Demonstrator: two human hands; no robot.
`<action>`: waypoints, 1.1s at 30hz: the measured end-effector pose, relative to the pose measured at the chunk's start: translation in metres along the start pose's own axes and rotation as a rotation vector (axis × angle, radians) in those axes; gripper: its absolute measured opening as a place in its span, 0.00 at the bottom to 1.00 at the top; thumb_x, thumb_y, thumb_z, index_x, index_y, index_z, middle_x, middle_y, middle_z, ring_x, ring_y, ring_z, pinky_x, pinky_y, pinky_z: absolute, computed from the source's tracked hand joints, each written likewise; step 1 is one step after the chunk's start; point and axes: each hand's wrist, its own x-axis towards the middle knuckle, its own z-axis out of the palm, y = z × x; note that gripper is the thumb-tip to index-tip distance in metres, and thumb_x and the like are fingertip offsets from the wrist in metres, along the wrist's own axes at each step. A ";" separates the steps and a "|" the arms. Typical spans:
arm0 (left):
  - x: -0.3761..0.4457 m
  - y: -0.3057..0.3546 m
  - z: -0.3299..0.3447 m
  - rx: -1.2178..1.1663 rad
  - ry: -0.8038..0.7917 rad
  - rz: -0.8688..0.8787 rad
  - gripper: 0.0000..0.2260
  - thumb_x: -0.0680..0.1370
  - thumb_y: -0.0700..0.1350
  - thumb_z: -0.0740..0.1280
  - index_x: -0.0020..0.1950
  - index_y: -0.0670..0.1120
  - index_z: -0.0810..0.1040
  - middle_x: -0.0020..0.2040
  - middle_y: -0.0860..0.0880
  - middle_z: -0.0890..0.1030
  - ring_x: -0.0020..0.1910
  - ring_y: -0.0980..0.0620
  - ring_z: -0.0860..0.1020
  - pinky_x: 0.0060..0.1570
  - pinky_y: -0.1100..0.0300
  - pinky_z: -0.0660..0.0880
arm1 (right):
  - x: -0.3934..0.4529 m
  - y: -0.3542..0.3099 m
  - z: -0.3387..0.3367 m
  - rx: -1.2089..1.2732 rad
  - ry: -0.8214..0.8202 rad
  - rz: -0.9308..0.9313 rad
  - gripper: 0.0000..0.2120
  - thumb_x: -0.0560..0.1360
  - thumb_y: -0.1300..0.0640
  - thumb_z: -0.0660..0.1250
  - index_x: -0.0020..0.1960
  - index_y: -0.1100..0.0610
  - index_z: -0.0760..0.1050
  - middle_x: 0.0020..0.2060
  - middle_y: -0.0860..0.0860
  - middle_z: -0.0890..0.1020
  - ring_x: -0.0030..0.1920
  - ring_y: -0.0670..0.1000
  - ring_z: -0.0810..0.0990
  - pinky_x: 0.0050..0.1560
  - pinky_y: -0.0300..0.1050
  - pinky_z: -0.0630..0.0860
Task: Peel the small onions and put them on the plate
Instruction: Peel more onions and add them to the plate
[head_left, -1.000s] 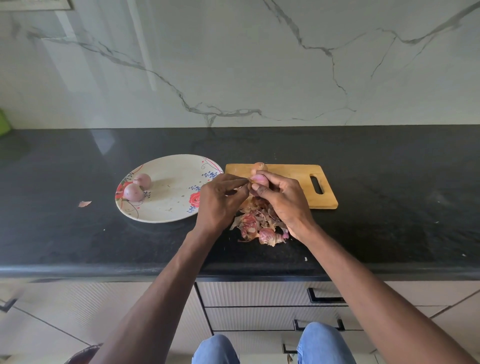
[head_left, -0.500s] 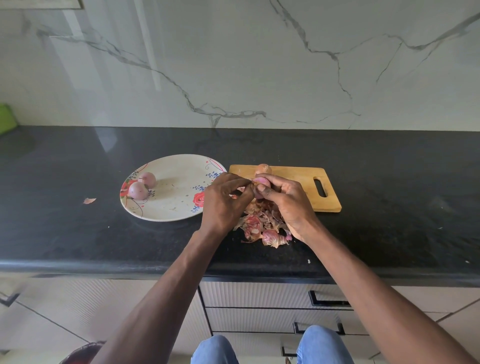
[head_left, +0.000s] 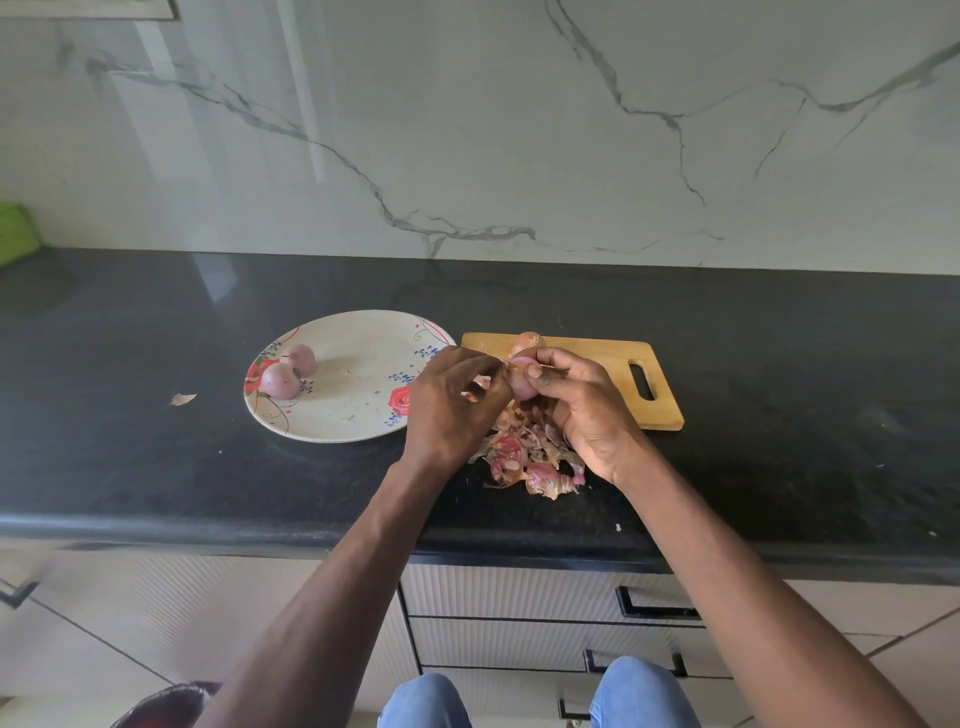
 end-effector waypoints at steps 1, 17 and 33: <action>0.000 0.000 0.000 0.001 0.003 0.001 0.04 0.75 0.36 0.74 0.48 0.37 0.86 0.43 0.45 0.83 0.42 0.56 0.77 0.39 0.76 0.72 | 0.000 -0.001 0.000 0.010 -0.003 0.005 0.08 0.80 0.64 0.64 0.55 0.61 0.81 0.48 0.58 0.84 0.49 0.51 0.83 0.49 0.40 0.78; 0.002 0.002 -0.004 -0.357 -0.149 -0.288 0.05 0.79 0.45 0.71 0.52 0.47 0.85 0.46 0.53 0.86 0.44 0.53 0.84 0.45 0.53 0.81 | -0.005 -0.009 0.004 0.176 0.006 0.099 0.10 0.83 0.62 0.58 0.57 0.66 0.75 0.42 0.61 0.84 0.33 0.54 0.81 0.31 0.41 0.77; -0.003 0.002 0.008 0.015 0.026 0.055 0.07 0.80 0.39 0.69 0.53 0.38 0.84 0.48 0.45 0.85 0.44 0.51 0.82 0.45 0.57 0.79 | -0.004 -0.005 0.004 0.151 0.026 0.018 0.15 0.71 0.61 0.73 0.55 0.65 0.78 0.43 0.59 0.85 0.38 0.54 0.82 0.40 0.48 0.79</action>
